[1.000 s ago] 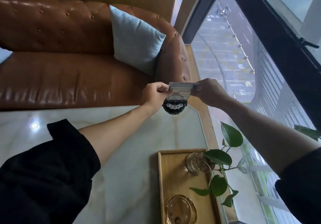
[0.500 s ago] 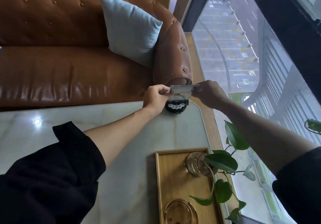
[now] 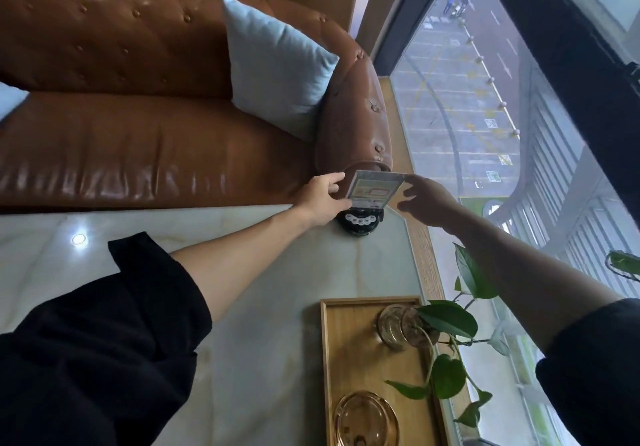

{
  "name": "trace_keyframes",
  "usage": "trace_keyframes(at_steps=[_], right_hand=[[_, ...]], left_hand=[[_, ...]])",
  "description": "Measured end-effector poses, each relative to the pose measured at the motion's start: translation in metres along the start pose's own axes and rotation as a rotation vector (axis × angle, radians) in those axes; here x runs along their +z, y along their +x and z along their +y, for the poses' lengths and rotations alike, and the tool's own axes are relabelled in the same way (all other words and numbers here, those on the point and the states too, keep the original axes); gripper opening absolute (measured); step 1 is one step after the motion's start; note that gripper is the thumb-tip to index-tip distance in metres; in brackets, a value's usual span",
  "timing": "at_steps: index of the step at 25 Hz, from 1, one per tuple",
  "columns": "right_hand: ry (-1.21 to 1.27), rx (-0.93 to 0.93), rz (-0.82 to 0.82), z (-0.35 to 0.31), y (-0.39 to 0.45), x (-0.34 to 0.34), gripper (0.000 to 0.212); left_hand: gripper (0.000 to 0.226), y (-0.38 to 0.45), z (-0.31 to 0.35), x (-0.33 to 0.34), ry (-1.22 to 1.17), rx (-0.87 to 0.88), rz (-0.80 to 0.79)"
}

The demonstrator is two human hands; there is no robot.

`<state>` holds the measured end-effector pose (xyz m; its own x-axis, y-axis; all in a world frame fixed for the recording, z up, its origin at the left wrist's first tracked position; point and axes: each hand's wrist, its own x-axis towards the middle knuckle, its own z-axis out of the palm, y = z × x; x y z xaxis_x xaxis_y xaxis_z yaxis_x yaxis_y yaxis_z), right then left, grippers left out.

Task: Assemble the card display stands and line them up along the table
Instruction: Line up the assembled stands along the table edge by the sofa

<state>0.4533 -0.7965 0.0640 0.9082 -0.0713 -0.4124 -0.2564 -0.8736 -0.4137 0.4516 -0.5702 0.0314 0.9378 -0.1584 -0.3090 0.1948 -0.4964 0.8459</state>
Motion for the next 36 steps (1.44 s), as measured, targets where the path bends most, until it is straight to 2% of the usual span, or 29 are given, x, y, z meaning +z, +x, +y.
trace_keyframes(at_steps=[4,8,12,17,21,23,27,30,32,36], right_hand=[[-0.018,0.077,0.124,-0.018,-0.020,-0.018,0.059],[-0.055,-0.064,0.349,-0.076,-0.055,-0.022,0.051],[0.001,-0.238,0.393,-0.152,-0.097,0.011,0.046],[0.071,-0.389,0.214,-0.241,-0.155,0.088,0.061],[0.133,-0.510,0.059,-0.294,-0.207,0.155,0.059],[0.154,-0.552,-0.025,-0.308,-0.229,0.185,0.059],[0.163,-0.570,-0.185,-0.319,-0.258,0.231,0.061],[0.116,-0.556,-0.258,-0.320,-0.267,0.254,0.056],[0.058,-0.544,-0.286,-0.324,-0.271,0.265,0.051],[-0.061,-0.535,-0.275,-0.325,-0.274,0.284,0.040]], left_hand=[[0.054,-0.033,-0.002,-0.048,0.071,0.015,0.022],[0.039,-0.081,-0.015,-0.108,0.063,0.030,0.066],[0.041,-0.143,-0.028,-0.170,0.007,0.059,0.115],[0.041,-0.241,-0.077,-0.252,0.026,0.025,0.221],[0.040,-0.306,-0.120,-0.293,0.068,-0.055,0.213],[0.043,-0.334,-0.135,-0.304,0.059,-0.083,0.159],[0.060,-0.374,-0.159,-0.311,0.093,-0.128,-0.059],[0.060,-0.388,-0.177,-0.305,0.161,-0.171,-0.217],[0.056,-0.393,-0.192,-0.298,0.197,-0.198,-0.245],[0.039,-0.395,-0.210,-0.283,0.276,-0.161,-0.154]])
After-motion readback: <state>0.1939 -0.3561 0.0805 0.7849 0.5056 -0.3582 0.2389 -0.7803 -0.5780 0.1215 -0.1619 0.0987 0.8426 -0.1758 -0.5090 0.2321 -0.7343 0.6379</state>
